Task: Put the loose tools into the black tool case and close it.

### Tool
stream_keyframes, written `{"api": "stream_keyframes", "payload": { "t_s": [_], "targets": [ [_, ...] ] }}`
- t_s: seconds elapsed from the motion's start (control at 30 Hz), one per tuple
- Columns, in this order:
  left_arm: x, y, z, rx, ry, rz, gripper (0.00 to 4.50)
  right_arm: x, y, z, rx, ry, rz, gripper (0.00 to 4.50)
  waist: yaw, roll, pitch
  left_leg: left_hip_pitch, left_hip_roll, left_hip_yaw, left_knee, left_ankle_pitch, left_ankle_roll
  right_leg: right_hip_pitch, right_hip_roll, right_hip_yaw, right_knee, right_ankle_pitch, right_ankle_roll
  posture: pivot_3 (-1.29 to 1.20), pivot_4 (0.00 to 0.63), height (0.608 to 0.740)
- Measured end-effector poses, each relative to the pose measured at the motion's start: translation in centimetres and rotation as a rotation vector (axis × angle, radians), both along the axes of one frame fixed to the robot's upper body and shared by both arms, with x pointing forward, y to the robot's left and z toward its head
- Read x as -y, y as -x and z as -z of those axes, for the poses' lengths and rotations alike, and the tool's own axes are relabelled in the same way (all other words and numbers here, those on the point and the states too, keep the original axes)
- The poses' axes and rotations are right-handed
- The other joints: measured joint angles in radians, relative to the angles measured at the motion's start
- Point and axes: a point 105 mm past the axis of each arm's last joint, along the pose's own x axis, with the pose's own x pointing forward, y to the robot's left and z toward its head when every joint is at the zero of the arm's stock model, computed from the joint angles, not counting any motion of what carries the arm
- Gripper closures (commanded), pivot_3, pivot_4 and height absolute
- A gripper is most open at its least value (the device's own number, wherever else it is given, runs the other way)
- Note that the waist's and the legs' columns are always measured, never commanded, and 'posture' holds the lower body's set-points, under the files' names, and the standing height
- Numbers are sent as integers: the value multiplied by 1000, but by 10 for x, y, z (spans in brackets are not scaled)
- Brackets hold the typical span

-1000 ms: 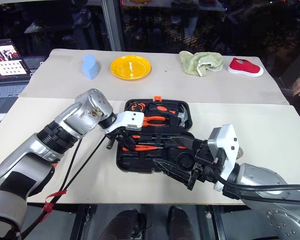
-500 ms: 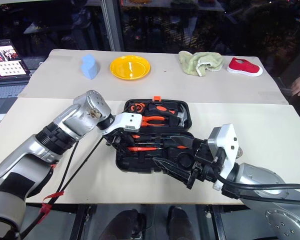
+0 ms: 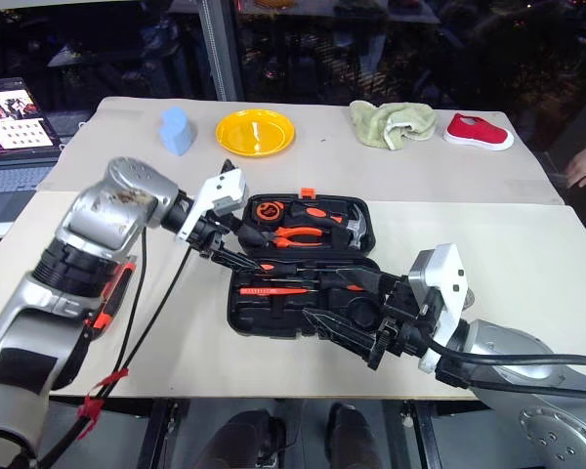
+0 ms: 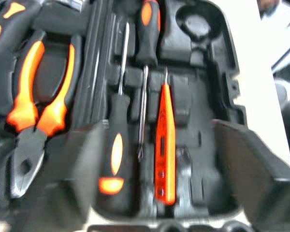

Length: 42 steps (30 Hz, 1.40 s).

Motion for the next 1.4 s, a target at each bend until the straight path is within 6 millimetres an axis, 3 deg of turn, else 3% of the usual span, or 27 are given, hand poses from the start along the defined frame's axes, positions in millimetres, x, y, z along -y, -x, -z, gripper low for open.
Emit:
{"api": "stream_keyframes", "payload": {
  "t_s": [0.2,0.57,1.4],
  "targets": [
    [4,-3,9,8,85,-46,4477,3,0,4,-19,2,16,0,1,0,0,0,0,0,0,1,-1,0,-2,1,0,1,-1,0,150,740],
    [-7,4,42,-101,173,-142,4477,6,1,10,-49,3,44,0,1,0,0,1,0,0,0,1,-1,0,-2,1,0,1,-1,0,150,740],
    [-15,5,56,146,81,-37,4477,10,-7,10,-53,-10,70,0,0,4,-4,8,0,0,-3,-1,1,5,-5,2,-1,1,-2,0,150,740]
  ]
}}
